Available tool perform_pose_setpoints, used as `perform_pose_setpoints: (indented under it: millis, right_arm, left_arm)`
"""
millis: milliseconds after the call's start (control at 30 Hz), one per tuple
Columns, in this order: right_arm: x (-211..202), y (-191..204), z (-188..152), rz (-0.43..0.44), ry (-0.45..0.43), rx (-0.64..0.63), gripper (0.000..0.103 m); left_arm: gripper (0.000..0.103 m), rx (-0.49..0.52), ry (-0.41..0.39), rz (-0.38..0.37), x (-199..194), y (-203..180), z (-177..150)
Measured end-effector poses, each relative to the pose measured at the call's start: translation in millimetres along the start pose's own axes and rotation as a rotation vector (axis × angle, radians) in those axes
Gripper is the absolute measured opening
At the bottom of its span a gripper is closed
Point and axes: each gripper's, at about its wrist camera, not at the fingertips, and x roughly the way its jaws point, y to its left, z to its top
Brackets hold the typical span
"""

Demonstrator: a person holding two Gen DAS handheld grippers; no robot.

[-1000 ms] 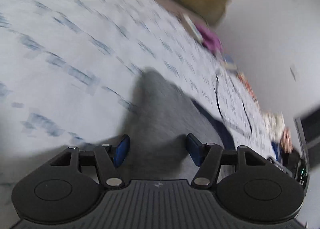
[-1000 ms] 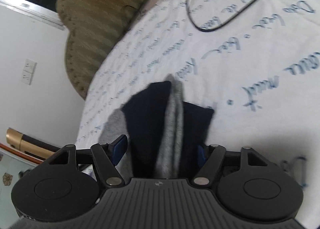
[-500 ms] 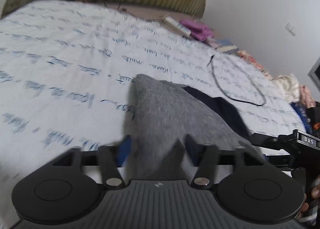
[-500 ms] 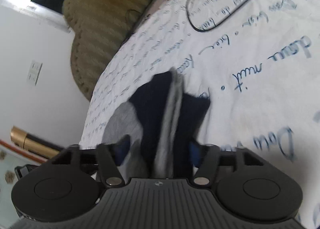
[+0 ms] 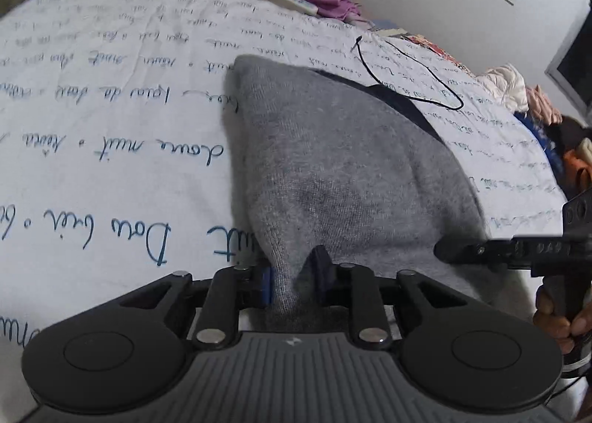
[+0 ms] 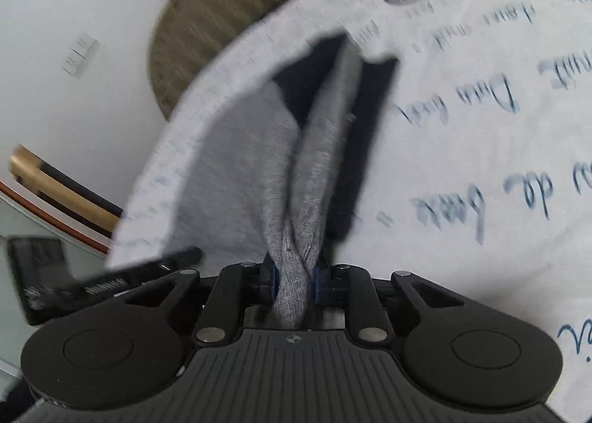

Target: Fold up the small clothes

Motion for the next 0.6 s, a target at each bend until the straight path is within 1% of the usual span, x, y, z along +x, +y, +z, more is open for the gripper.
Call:
perform_pose_setpoints:
  millis: [33, 67, 100, 133, 167, 200, 400, 567, 600]
  right_arm:
    - [-1, -4, -1, 0.017, -0.012, 0.029, 0.028]
    - [-2, -8, 0, 0.036, -0.015, 0.072, 0.036]
    - [-4, -10, 2, 0.052, -0.016, 0.112, 0.041]
    - [-8, -9, 1, 0.065, -0.018, 0.135, 0.049]
    - [-12, -8, -1, 0.071, -0.028, 0.141, 0.055]
    - [-16, -5, -3, 0.070, -0.040, 0.138, 0.057]
    - [-36, 0, -12, 0.062, -0.066, 0.148, 0.056]
    - [-40, 0, -7, 0.034, -0.082, 0.140, 0.059]
    - [-39, -1, -5, 0.027, -0.083, 0.142, 0.059]
  left_arm:
    - [0.026, 0.015, -0.003, 0.017, -1, -5, 0]
    - [0.029, 0.027, -0.005, 0.034, -3, -9, 0]
    - [0.037, 0.038, -0.005, 0.048, -5, -12, -1]
    - [0.050, 0.046, -0.005, 0.065, -7, -13, -2]
    - [0.056, 0.051, -0.008, 0.083, -8, -13, -4]
    - [0.063, 0.053, -0.011, 0.098, -9, -13, -5]
    - [0.064, 0.038, -0.016, 0.112, -14, -13, -9]
    - [0.064, 0.037, -0.013, 0.117, -15, -14, -10]
    - [0.066, 0.037, -0.012, 0.118, -14, -14, -10]
